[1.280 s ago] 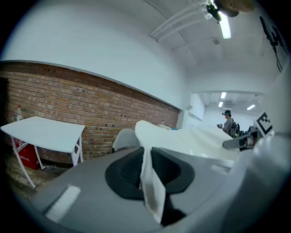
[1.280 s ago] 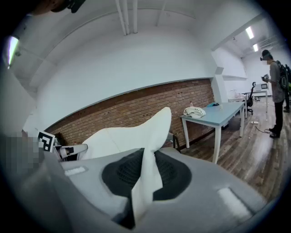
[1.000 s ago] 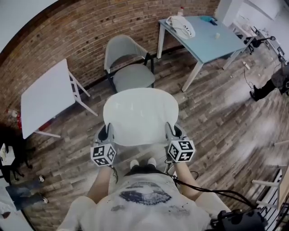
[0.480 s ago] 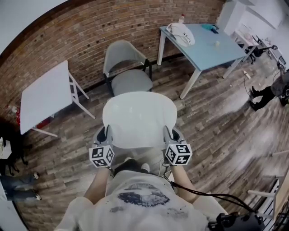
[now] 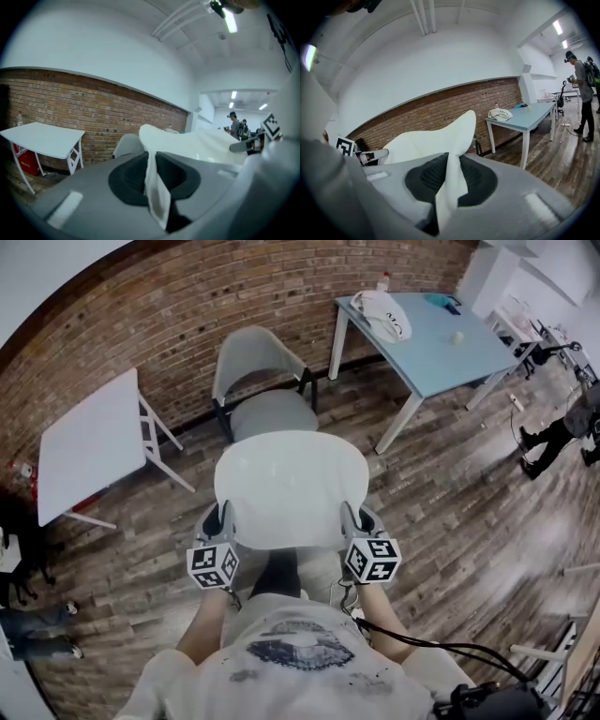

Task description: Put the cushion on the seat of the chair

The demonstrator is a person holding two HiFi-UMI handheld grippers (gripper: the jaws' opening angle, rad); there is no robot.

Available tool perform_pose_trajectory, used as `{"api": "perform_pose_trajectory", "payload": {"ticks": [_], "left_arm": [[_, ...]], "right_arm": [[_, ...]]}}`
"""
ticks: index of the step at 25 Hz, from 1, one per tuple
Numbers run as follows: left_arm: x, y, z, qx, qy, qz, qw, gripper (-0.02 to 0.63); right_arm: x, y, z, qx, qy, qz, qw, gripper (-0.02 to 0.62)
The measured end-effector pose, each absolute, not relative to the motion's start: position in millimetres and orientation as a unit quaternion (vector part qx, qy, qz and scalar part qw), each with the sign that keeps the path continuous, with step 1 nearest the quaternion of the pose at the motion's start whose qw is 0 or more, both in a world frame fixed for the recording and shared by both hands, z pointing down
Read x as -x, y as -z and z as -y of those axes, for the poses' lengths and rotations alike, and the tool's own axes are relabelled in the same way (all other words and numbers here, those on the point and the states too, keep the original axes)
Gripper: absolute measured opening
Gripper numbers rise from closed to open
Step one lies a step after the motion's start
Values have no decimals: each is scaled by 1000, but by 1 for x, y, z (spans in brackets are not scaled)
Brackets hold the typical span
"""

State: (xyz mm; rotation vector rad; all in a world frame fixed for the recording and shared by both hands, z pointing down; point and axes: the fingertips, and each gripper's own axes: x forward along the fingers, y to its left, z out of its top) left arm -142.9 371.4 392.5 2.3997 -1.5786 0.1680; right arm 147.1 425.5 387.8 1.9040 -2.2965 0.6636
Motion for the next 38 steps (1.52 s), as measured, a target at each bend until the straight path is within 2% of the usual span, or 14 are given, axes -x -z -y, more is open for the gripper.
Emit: {"api": "perform_pose_trajectory", "payload": {"ticks": [20, 29, 38], "left_arm": [[161, -418, -57, -807, -58, 561, 176, 41], [160, -424, 12, -787, -63, 583, 190, 42], [137, -458, 68, -743, -86, 628, 213, 41]], "right_arm": [[-132, -398, -93, -605, -237, 755, 84, 41], [-133, -403, -4, -581, -242, 771, 99, 41], [-156, -444, 85, -525, -271, 796, 128, 41]]}}
